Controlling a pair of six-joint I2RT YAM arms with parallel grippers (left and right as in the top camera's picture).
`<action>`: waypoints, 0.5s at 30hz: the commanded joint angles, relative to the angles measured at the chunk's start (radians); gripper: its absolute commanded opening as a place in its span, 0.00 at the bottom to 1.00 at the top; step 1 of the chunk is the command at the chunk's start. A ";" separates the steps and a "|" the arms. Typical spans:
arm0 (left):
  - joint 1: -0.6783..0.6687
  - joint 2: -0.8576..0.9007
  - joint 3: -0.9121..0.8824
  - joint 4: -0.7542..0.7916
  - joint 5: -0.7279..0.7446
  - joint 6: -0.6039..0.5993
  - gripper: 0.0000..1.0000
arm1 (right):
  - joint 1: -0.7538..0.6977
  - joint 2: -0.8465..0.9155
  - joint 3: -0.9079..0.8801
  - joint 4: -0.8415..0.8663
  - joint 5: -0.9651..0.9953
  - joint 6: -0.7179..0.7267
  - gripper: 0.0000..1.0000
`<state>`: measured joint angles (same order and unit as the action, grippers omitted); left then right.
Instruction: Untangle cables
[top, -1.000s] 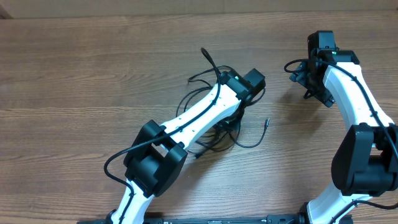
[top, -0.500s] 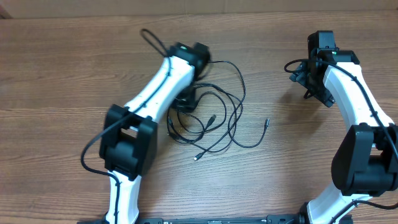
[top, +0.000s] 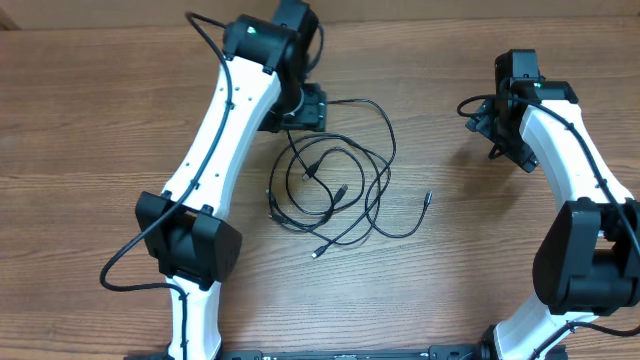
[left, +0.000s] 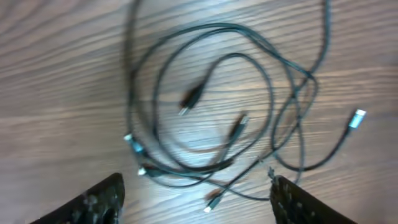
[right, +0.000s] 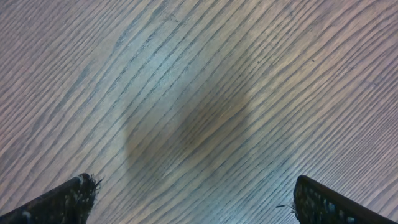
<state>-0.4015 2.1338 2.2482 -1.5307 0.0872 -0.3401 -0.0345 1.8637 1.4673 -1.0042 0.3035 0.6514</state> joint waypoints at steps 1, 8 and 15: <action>-0.058 -0.011 -0.062 0.043 0.061 0.011 0.75 | 0.000 -0.008 -0.002 0.006 0.010 0.007 1.00; -0.185 -0.011 -0.286 0.202 0.071 0.011 0.52 | 0.000 -0.008 -0.002 0.006 0.010 0.007 1.00; -0.292 -0.011 -0.419 0.302 0.071 0.050 0.34 | 0.000 -0.008 -0.002 0.006 0.010 0.007 1.00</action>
<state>-0.6506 2.1338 1.8759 -1.2560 0.1471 -0.3290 -0.0345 1.8637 1.4673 -1.0027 0.3031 0.6514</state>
